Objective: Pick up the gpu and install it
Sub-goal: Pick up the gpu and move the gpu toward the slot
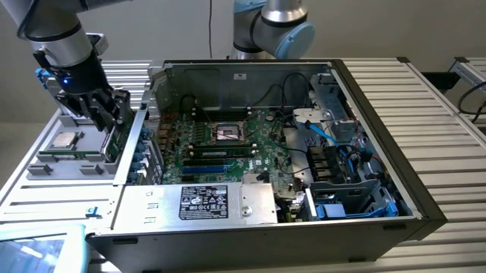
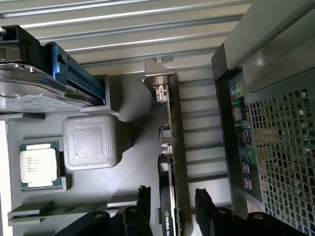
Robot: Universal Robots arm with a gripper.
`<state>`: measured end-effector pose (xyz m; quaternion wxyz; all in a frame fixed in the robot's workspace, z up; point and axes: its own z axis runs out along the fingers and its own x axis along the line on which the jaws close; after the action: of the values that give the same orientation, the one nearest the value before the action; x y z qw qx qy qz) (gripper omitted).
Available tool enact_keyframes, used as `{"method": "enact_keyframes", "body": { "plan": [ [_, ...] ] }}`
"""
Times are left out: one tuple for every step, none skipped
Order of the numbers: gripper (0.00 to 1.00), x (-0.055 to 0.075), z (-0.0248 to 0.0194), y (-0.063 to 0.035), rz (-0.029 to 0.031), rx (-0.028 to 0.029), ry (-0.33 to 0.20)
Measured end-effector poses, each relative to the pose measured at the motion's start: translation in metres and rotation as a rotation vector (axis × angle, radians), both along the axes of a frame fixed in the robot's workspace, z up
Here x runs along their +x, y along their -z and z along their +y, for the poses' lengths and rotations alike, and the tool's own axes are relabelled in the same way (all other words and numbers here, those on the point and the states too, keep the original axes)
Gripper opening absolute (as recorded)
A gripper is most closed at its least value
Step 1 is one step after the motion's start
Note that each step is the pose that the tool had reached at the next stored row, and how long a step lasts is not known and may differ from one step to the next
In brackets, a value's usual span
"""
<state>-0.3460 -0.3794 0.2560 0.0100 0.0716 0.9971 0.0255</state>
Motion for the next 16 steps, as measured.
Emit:
{"method": "enact_keyframes", "body": {
  "plan": [
    [0.49, 0.0, 0.0, 0.0019, -0.0001, 0.0001, 0.001],
    [0.49, 0.0, 0.0001, 0.0037, 0.0, 0.0, 0.002],
    [0.49, 0.0, 0.0001, 0.0055, 0.0, 0.0, 0.003],
    [0.49, 0.0, 0.0001, 0.0073, 0.0, 0.0, 0.003],
    [0.49, 0.0, 0.0001, 0.0091, 0.0, 0.0, 0.004],
    [0.49, 0.0, 0.0001, 0.011, -0.0001, 0.0, 0.005],
    [0.49, 0.0, 0.0002, 0.0129, -0.0001, 0.0001, 0.006],
    [0.49, 0.0, 0.0002, 0.0147, -0.0001, 0.0001, 0.007],
    [0.49, 0.0, 0.0001, 0.0156, -0.0002, 0.0001, 0.007],
    [0.49, 0.0, 0.0002, 0.0155, 0.0, 0.0, 0.007],
    [0.49, 0.0, 0.0001, 0.0155, 0.0001, 0.0, 0.007],
    [0.49, 0.0, 0.0002, 0.0155, 0.0, 0.0, 0.007],
    [0.49, 0.0, 0.0002, 0.0155, 0.0, 0.0001, 0.007],
    [0.49, 0.0, 0.0002, 0.0155, 0.0, 0.0001, 0.007],
    [0.49, 0.0, 0.0001, 0.0155, 0.0001, 0.0, 0.007],
    [0.49, 0.0, -0.0007, 0.0158, 0.0, 0.0003, 0.007]
  ]
}}
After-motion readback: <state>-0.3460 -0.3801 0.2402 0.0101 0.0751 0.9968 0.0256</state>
